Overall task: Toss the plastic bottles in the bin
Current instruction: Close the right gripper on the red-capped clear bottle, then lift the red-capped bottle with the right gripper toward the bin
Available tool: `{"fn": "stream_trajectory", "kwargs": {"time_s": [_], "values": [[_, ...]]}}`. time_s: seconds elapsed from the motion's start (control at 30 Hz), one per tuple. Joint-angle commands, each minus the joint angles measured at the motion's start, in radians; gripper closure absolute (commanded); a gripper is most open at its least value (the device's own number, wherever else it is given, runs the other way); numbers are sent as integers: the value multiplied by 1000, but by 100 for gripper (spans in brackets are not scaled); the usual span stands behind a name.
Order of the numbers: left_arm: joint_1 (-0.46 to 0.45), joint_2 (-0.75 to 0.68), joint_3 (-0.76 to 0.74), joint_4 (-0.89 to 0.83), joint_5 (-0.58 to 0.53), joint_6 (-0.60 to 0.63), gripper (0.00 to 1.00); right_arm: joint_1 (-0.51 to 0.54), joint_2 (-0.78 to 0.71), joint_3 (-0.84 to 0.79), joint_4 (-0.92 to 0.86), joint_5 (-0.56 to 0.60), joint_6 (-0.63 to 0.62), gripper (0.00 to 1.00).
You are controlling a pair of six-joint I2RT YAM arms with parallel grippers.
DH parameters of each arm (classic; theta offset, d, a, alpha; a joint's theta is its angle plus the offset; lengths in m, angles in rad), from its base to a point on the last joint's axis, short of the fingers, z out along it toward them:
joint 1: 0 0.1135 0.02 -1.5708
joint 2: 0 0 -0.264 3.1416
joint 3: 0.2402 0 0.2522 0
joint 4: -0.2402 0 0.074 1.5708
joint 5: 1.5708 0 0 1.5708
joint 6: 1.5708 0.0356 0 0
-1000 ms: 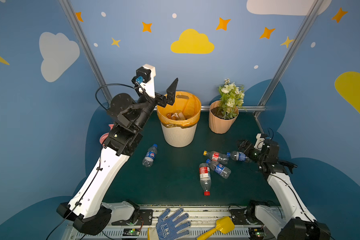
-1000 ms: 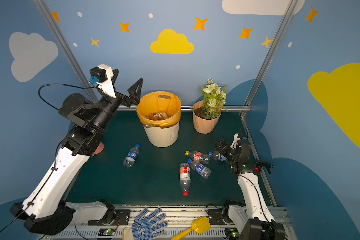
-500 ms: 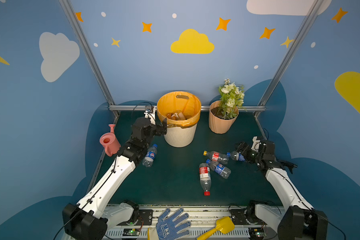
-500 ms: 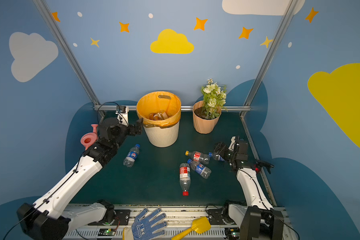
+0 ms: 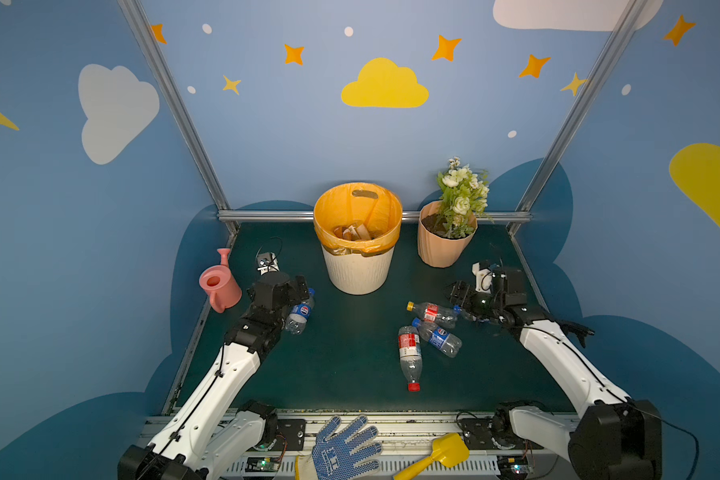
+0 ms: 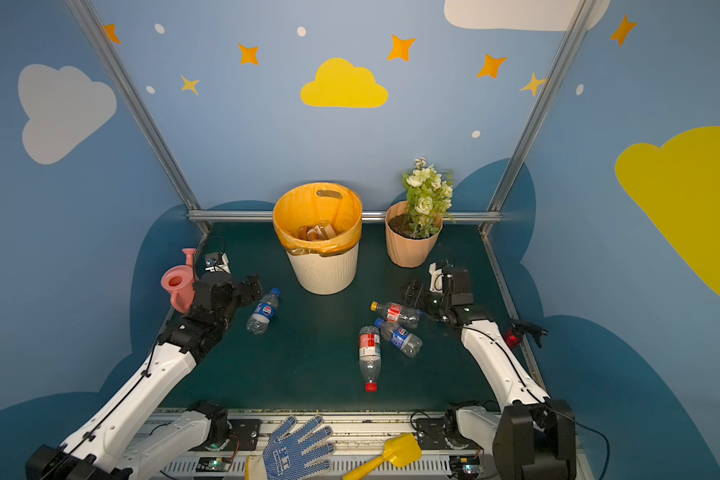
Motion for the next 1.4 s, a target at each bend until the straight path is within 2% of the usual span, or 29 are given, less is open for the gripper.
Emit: {"fn": "stream_trajectory", "kwargs": {"time_s": [0.0,0.13,0.3,0.6,0.9,1.2,1.37], "values": [[32,-35,-31,-22,-45,-104,0,66,18,36,-135,39,-39,12],[68,-49,-69,-20,-34,-160,0,174,23,39,-203,72,-28,12],[94,-48,-59,18,6,-168,0,299,25,32,-270,110,-1,13],[98,-10,-33,50,63,-202,0,511,67,14,-317,170,56,13],[97,-31,-26,49,91,-208,0,564,219,29,-304,182,62,13],[97,-51,-37,22,74,-201,0,605,414,126,-313,168,28,13],[97,-59,-43,16,70,-193,0,604,470,152,-317,154,13,20]]}}
